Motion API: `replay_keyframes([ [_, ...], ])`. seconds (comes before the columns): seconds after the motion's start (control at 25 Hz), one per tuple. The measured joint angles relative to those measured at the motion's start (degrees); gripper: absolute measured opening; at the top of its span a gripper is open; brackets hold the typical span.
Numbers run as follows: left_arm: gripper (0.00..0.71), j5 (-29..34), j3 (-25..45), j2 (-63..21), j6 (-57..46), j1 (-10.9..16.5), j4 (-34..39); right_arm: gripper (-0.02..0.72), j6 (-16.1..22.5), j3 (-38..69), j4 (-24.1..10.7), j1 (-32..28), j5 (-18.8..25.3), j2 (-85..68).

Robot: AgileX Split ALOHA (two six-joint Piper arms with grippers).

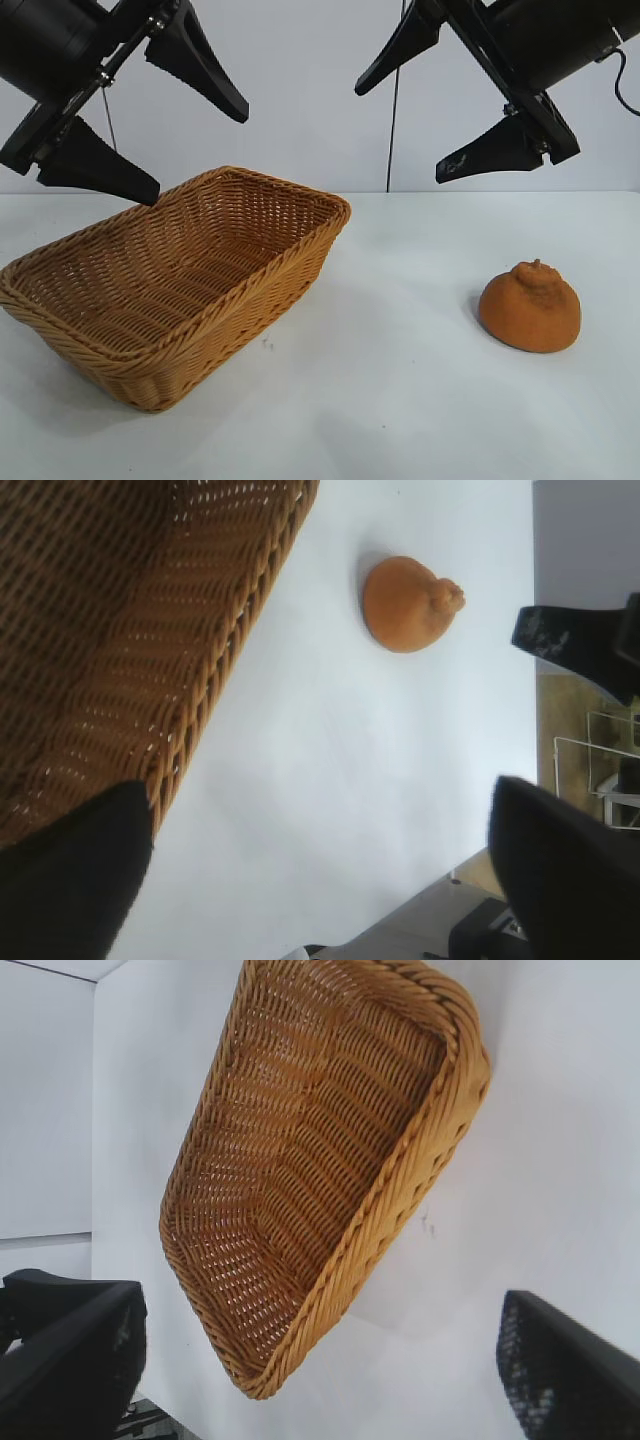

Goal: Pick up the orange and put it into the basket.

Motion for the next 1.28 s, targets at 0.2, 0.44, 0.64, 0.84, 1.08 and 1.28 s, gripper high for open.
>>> replay_keyframes([
  [0.2,0.648,0.00,0.00,0.00,0.00,0.00,0.00,0.652,0.00,0.00,0.00,0.00,-0.13,0.00],
  [0.44,0.648,0.00,0.00,0.00,0.00,0.00,0.00,0.652,0.00,0.00,0.00,0.00,-0.24,0.00],
  [0.64,0.648,0.00,0.00,0.00,0.00,0.00,0.00,0.652,0.00,0.00,0.00,0.00,-0.55,0.00],
  [0.84,0.648,-0.12,0.00,0.00,0.00,0.00,0.00,0.652,0.00,0.00,0.00,0.00,-0.75,0.00],
  [1.08,0.648,-0.42,0.00,0.00,0.00,0.00,0.00,0.652,0.00,0.00,0.00,0.00,-0.93,0.00],
  [1.28,0.648,-0.42,0.00,0.00,0.00,0.00,0.00,0.652,0.00,0.00,0.00,0.00,-0.95,0.00],
])
